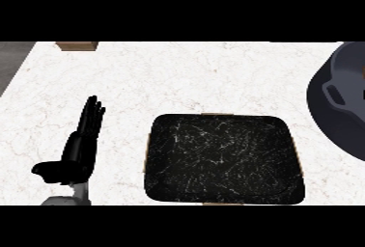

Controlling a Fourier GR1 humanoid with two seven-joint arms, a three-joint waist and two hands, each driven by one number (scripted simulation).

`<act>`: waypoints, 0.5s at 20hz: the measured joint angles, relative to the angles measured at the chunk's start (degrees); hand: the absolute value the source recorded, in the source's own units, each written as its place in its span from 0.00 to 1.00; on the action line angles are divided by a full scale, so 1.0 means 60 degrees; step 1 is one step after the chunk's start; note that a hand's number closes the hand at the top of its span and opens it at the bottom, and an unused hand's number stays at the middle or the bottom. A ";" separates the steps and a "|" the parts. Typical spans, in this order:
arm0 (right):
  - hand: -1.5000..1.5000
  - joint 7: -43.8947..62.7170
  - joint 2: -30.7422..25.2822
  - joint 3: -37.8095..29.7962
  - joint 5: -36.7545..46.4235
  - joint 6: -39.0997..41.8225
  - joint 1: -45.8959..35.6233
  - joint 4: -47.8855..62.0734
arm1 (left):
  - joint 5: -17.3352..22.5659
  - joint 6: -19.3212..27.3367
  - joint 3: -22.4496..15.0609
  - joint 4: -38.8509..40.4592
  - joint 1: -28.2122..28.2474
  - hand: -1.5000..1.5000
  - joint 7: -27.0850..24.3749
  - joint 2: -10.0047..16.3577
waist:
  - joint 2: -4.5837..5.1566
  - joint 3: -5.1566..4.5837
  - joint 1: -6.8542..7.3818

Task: Pick the croissant from the tray and place it in the pot

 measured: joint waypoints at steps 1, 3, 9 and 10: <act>1.00 -0.0168 -0.0099 -0.0027 -0.0025 -0.0055 -0.0089 0.0429 | 0.0015 -0.0040 0.0038 0.0005 0.0026 0.50 -0.0047 0.0010 | 0.0002 0.0003 0.0008; 1.00 -0.0589 -0.0336 -0.0137 -0.0108 -0.0181 -0.0353 0.1468 | -0.0054 -0.0036 0.0007 0.0034 0.0038 0.50 -0.0062 -0.0024 | 0.0012 0.0003 0.0046; 1.00 -0.1069 -0.0954 -0.0491 -0.0140 -0.0423 -0.0848 0.4070 | -0.0214 0.0031 -0.0113 0.0063 -0.0044 0.50 -0.0060 -0.0214 | 0.0045 0.0011 0.0119; 0.00 -0.0940 -0.1061 -0.0497 -0.0046 -0.0379 -0.0912 0.4457 | -0.0226 0.0021 -0.0154 0.0030 -0.0033 0.50 -0.0055 -0.0237 | 0.0052 0.0010 0.0144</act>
